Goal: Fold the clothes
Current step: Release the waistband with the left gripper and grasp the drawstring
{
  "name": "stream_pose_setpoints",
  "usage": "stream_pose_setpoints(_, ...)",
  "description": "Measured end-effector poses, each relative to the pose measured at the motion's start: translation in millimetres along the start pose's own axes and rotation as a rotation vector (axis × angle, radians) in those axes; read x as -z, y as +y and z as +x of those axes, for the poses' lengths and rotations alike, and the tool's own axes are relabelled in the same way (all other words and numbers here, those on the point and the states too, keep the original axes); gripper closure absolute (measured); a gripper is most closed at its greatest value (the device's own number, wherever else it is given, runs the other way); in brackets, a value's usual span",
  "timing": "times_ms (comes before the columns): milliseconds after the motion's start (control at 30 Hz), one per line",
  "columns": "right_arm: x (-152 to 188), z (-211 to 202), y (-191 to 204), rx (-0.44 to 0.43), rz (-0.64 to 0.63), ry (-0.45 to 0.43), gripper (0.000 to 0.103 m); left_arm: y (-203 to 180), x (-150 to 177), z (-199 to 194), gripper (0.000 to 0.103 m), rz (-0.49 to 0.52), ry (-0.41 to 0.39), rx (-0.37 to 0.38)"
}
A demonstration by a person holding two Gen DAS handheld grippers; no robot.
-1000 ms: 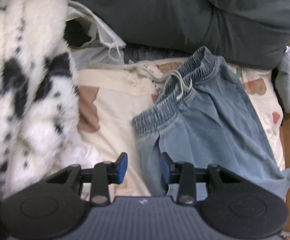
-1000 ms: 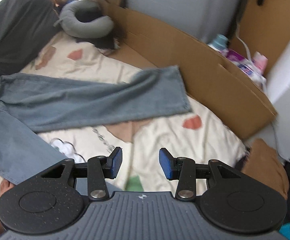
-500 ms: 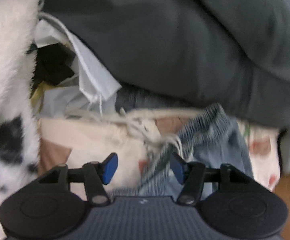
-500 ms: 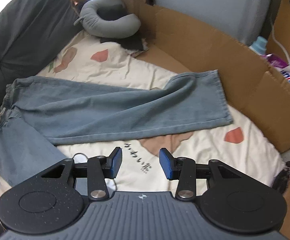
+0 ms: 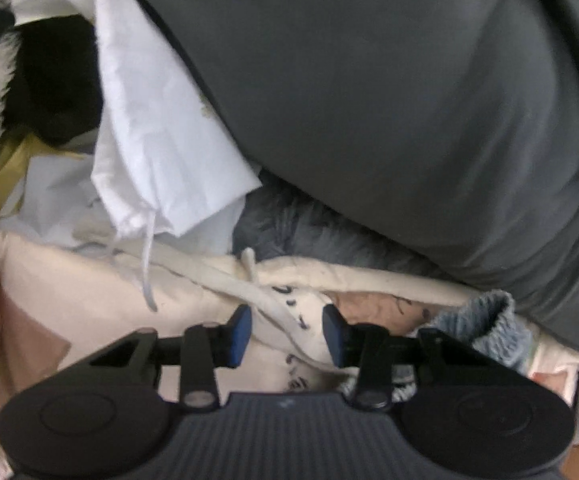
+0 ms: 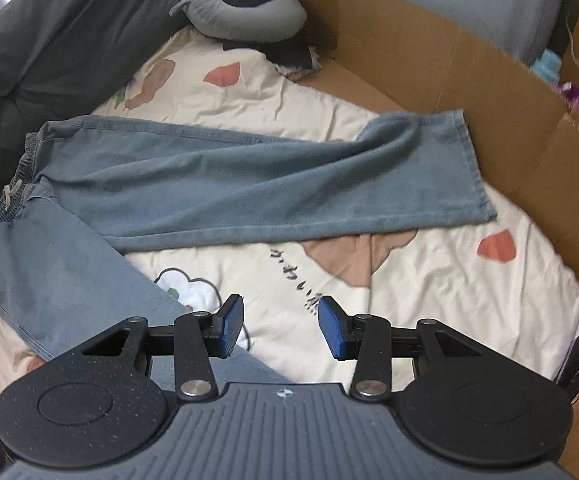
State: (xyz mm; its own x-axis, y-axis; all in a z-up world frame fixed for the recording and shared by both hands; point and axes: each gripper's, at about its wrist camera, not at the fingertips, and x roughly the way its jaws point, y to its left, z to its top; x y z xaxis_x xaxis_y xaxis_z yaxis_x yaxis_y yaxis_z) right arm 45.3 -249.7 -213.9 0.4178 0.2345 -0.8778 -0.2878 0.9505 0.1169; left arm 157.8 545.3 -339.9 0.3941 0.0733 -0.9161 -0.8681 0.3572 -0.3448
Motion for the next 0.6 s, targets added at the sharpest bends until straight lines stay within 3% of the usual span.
stream_pose_setpoints(67,3.3,5.5,-1.8,-0.017,0.027,0.007,0.055,0.9,-1.7,7.5,0.056,0.0,0.007,-0.011)
stream_pose_setpoints(233,8.0,15.7,-0.2,-0.046,0.038,0.016,0.055,5.8,-5.3,20.9,0.061,0.005,0.0,-0.027)
stream_pose_setpoints(300,9.6,18.9,-0.3,-0.052,0.038,0.007,0.055,5.5,-6.0,23.5,0.082,0.019,-0.014,-0.025)
stream_pose_setpoints(333,10.5,20.7,-0.6,-0.053,0.037,0.001,0.055,5.9,-6.4,22.8,0.101,0.022,-0.019,-0.024)
stream_pose_setpoints(433,13.6,27.1,-1.6,-0.053,0.034,-0.003,0.055,8.8,-6.5,8.8,0.101,-0.01,-0.053,0.023)
stream_pose_setpoints(600,18.8,36.4,0.7,-0.051,0.0,0.019,0.055,-3.3,-2.2,-27.6,0.101,0.052,-0.09,0.113)
